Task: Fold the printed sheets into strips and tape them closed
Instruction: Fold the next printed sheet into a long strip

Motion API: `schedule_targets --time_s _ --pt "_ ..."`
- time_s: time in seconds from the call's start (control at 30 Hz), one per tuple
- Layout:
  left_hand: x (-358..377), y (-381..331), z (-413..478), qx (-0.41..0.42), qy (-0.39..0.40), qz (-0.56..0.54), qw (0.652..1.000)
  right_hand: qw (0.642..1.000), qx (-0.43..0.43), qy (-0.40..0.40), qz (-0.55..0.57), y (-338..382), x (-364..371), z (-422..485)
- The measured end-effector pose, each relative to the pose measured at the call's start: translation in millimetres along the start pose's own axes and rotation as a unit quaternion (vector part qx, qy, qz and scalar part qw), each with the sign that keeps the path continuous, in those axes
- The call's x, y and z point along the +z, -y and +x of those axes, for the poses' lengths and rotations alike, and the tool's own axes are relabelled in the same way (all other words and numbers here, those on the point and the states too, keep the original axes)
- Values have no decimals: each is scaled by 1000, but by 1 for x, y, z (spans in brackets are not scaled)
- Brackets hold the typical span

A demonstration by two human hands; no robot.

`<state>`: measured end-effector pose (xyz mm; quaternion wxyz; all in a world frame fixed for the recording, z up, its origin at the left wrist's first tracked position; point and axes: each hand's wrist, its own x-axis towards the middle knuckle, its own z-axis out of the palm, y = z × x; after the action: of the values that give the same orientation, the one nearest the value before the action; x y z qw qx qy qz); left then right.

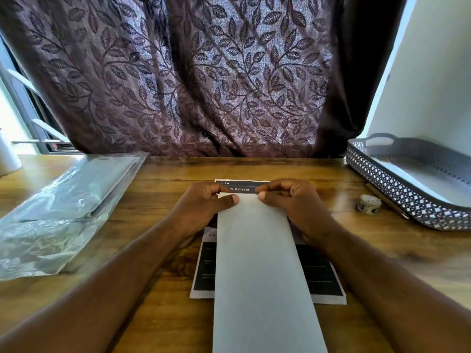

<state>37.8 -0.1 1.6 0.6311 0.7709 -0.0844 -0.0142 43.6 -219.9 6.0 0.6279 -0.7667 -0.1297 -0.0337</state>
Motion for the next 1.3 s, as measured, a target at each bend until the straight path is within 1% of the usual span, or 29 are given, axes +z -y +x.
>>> schedule_targets --time_s 0.07,0.13,0.2,0.33,0.47,0.53,0.67,0.83,1.0,1.1,1.2,1.3 --pt "3 0 0 26 9 48 998 996 -56 -17 -62 -1 2 2" --pt "6 -1 0 59 19 97 993 989 -86 -10 -124 -3 3 4" --pt "7 -1 0 83 21 118 989 981 -102 20 -163 -3 6 3" --pt "7 0 -2 105 3 144 984 978 -102 37 -178 -2 8 2" --pt "4 -1 -2 116 -22 175 977 985 -81 48 -145 0 11 3" --pt "2 -2 -2 98 -36 155 982 990 -43 50 -121 1 10 5" --pt "-4 -3 -1 76 -54 167 982 994 37 58 -86 1 -1 5" --pt "-2 -4 0 55 -61 135 987 994 86 68 9 2 -9 4" --pt "-3 -6 -2 35 -48 97 993 990 113 78 42 2 -11 4" --pt "-2 -9 -4 21 -53 51 997 988 125 73 46 4 -14 4" --pt "-1 -12 -8 -23 -23 -48 998 991 122 41 48 3 -18 5" --pt "-3 -15 -13 -68 27 -122 990 989 117 -21 89 3 -27 8"
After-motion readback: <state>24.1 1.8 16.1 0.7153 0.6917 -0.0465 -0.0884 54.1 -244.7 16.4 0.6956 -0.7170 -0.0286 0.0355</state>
